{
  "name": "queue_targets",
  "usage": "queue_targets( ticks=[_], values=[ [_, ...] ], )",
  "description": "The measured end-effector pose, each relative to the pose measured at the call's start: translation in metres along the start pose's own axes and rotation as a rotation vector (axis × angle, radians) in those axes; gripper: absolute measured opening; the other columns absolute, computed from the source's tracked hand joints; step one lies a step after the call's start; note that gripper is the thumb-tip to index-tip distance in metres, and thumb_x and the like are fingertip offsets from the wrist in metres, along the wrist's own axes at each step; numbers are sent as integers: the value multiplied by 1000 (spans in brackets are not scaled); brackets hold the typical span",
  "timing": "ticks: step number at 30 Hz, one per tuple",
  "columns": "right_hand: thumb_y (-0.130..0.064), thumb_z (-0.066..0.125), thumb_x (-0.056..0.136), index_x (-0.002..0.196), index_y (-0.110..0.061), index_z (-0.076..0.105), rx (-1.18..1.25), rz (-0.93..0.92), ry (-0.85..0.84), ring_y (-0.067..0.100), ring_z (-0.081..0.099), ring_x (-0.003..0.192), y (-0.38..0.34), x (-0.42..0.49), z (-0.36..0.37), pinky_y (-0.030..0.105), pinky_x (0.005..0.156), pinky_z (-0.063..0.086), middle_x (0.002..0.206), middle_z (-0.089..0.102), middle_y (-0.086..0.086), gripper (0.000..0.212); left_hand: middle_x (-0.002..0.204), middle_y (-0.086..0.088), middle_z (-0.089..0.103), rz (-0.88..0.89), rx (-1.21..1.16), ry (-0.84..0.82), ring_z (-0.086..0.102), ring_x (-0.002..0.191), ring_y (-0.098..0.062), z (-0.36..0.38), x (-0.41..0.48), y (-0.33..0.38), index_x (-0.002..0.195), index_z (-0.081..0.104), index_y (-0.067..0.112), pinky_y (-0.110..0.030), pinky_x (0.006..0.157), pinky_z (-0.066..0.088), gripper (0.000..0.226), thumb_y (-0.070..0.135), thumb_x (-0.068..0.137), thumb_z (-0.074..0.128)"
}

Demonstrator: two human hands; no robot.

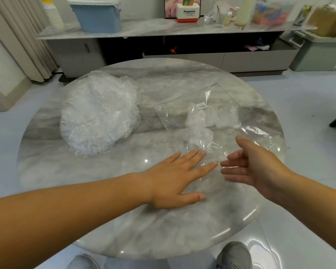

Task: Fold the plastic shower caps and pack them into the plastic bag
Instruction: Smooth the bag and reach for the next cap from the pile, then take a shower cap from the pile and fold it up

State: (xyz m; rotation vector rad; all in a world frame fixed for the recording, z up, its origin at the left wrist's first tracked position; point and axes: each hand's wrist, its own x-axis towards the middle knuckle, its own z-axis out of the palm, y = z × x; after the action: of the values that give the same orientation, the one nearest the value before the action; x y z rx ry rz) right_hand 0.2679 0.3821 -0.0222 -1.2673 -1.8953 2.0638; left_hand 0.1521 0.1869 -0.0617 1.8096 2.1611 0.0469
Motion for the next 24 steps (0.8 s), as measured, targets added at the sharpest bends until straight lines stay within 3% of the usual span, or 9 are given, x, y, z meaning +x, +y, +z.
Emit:
queue_targets(
  ticks=[2, 5, 10, 16, 20, 22, 24],
  values=[
    [-51, 49, 102, 73, -3, 61, -167, -65, 9, 38, 74, 72, -5, -9, 1, 43, 68, 60, 76, 73, 21, 57, 168, 4, -18, -65, -87, 12, -22, 152, -8, -1, -6, -4, 156, -18, 38, -40, 127, -2, 79, 67, 99, 29],
    [-47, 48, 103, 72, -2, 60, -190, -132, -70, 39, 72, 65, -14, -18, 16, 39, 59, 58, 70, 71, 21, 56, 169, 3, -7, -217, -148, 73, -12, 154, -8, -6, -19, -11, 161, -5, 28, -37, 127, 2, 79, 65, 100, 28],
    [-40, 51, 103, 96, -4, 68, -197, -212, -248, 35, 74, 89, -22, -14, 68, 48, 82, 61, 98, 76, 20, 41, 168, -8, 14, -556, -137, 194, 10, 155, -22, -15, -57, -42, 158, 26, 21, -36, 125, 9, 69, 62, 101, 28],
    [-49, 51, 100, 97, -18, 74, -395, -297, -399, 22, 69, 106, -31, -7, 138, 47, 97, 56, 107, 75, 1, 39, 169, -10, -1, -897, -150, 381, -6, 156, -23, -19, -112, -97, 150, 44, 21, -37, 124, -2, 59, 55, 105, 29],
    [-58, 46, 99, 114, -29, 70, -567, -296, -452, 12, 57, 118, -26, -2, 162, 38, 102, 48, 130, 62, -11, 41, 169, -1, 8, -954, -220, 325, 0, 155, -17, -19, -129, -123, 152, 42, 22, -38, 122, 1, 57, 53, 106, 29],
    [-56, 44, 101, 121, -15, 68, -629, -303, -424, 19, 59, 115, -24, 1, 164, 35, 96, 50, 132, 62, 2, 51, 168, 1, 16, -946, -216, 320, 8, 155, -18, -18, -131, -127, 149, 45, 22, -40, 122, 5, 57, 54, 105, 29],
    [-55, 44, 102, 125, 1, 59, -661, -331, -381, 33, 55, 118, -21, 5, 165, 40, 103, 44, 134, 57, 19, 63, 168, 1, 17, -929, -209, 322, 9, 154, -19, -19, -133, -129, 147, 47, 23, -41, 121, 6, 55, 54, 105, 29]
  ],
)
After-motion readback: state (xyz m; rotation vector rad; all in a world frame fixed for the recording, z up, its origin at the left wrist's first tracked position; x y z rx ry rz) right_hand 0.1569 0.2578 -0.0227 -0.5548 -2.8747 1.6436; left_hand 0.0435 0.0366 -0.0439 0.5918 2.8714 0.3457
